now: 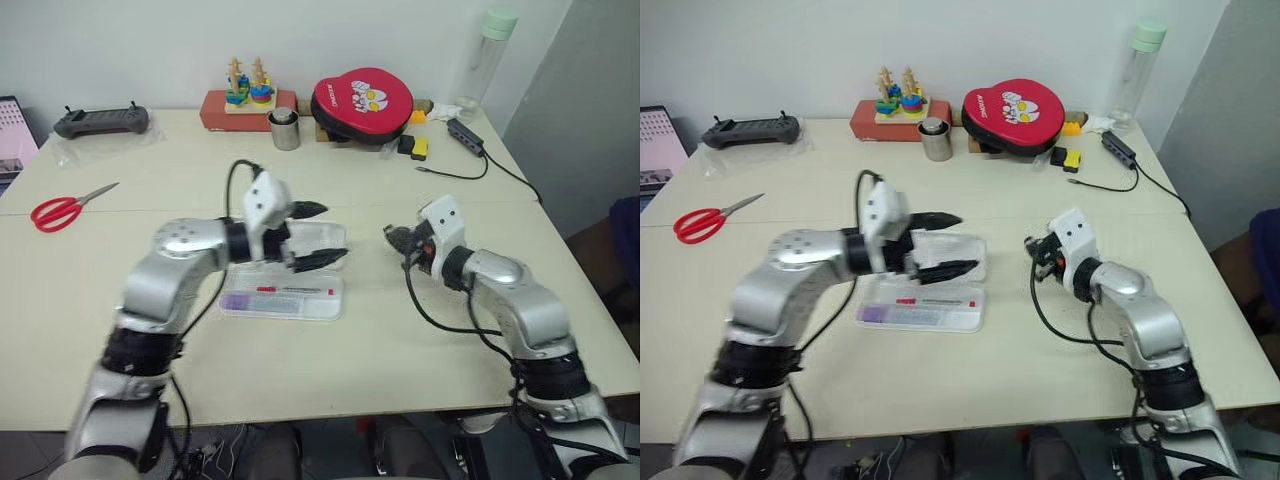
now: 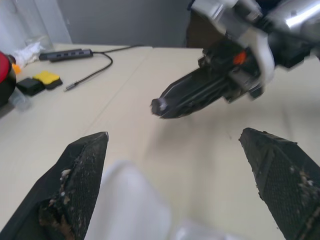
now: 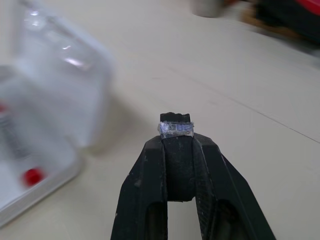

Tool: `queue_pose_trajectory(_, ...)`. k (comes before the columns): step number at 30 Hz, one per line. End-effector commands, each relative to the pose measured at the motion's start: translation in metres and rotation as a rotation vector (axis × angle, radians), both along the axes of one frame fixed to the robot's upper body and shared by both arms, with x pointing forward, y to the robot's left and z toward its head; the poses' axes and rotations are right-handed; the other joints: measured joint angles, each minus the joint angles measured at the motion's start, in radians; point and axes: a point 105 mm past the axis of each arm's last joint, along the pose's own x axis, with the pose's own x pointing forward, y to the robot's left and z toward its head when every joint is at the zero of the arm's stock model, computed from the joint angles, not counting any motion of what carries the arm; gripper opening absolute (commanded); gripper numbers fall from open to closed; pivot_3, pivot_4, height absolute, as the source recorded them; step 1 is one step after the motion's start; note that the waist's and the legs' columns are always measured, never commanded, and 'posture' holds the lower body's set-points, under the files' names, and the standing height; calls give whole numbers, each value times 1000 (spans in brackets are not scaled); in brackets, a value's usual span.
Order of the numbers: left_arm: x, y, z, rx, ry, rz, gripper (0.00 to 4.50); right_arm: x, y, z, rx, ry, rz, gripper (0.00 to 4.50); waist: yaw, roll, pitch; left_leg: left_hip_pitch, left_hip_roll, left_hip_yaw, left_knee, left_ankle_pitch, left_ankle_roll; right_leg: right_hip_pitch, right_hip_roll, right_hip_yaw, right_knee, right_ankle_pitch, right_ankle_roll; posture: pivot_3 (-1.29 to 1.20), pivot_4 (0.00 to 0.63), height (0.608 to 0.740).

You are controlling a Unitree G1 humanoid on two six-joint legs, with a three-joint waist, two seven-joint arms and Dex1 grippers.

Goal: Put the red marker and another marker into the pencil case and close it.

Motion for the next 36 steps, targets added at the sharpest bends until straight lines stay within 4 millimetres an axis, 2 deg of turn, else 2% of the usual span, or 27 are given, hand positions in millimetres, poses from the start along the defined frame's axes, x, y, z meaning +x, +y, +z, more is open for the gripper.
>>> queue_pose_trajectory(1, -16, 27, 4, 34, -11, 25, 4500, -20, 21, 13, -5, 13, 211, 349, 5, 0, 0, 0, 0, 0, 0, 0, 0, 0, 0, 0, 0, 0, 0, 0, 150, 740)
queue_pose_trajectory(4, -23, 46, -11, 118, 16, 64, 4500, -23, 41, 6, -49, 35, 295, 349, 7, 0, 0, 1, 0, 1, 0, 0, 0, 0, 0, 0, 0, 0, 0, 0, 150, 740)
queue_pose_trajectory(7, -33, 48, -12, 128, 37, 51, 4500, -19, 55, -7, -87, 51, 306, 349, 14, -1, 0, 1, 0, 0, 1, 0, 0, 0, 0, 0, 0, 0, 0, 0, 150, 740)
queue_pose_trajectory(10, -37, 52, -10, 132, 28, 69, 4500, -24, 72, -24, -121, 90, 341, 349, 25, -1, 0, 0, 0, 0, 2, 0, 0, 0, -1, 0, 0, 0, 0, 0, 150, 740)
queue_pose_trajectory(14, -39, 55, -12, 143, 31, 83, 4500, -28, 79, -40, -186, 110, 368, 349, 30, -1, 0, -1, 0, 1, 1, 0, 0, -1, -1, 0, 0, 0, 0, 0, 150, 740)
queue_pose_trajectory(18, -39, 54, -11, 144, 27, 84, 4500, -29, 80, -42, -194, 115, 379, 349, 32, -1, 0, -1, 0, 1, 1, 0, 0, -1, -1, -1, 0, -1, 0, 0, 150, 740)
queue_pose_trajectory(20, -38, 54, -11, 145, 26, 84, 4500, -27, 81, -42, -194, 109, 372, 1045, 32, -1, 0, 0, 0, 1, 1, 0, 0, -1, -1, -1, 0, -1, 0, 0, 150, 740)
queue_pose_trajectory(22, -36, 53, -12, 150, 23, 87, 4500, -26, 83, -41, -192, 104, 372, 1290, 32, -1, 0, 0, 0, 1, 1, 0, 0, -1, -1, -1, 0, -1, 0, 0, 150, 740)
queue_pose_trajectory(31, -33, 50, -12, 133, 20, 102, 4500, -21, 84, -27, -151, 63, 369, 3585, 32, -1, 0, 0, 0, 1, 1, 0, 0, -1, -1, 0, 0, -1, 0, 0, 150, 740)
queue_pose_trajectory(33, -33, 52, -11, 123, 21, 121, 4500, -27, 86, -19, -115, 58, 420, 4153, 32, -1, 0, 0, 0, 1, 1, 0, 0, -1, -1, -1, 0, -1, 0, 0, 150, 740)
queue_pose_trajectory(34, -32, 54, -10, 109, 20, 139, 4500, -31, 87, -7, -57, 70, 451, 4345, 33, -1, 0, 0, 0, 1, 1, 0, 0, -1, -1, -1, 0, -1, 0, 0, 150, 740)
queue_pose_trajectory(35, -31, 56, -7, 85, 18, 163, 4500, -33, 89, 10, 12, 68, 478, 4477, 33, -1, 0, 0, 0, 1, 1, 0, 0, -1, -1, -1, 0, -1, 0, 0, 150, 740)
queue_pose_trajectory(36, -26, 60, -4, 54, 14, 203, 4500, -28, 88, 27, 75, 64, 469, 4299, 33, -1, 0, 0, 0, 1, 1, 0, 0, -1, -1, -1, 0, -1, 0, 0, 150, 740)
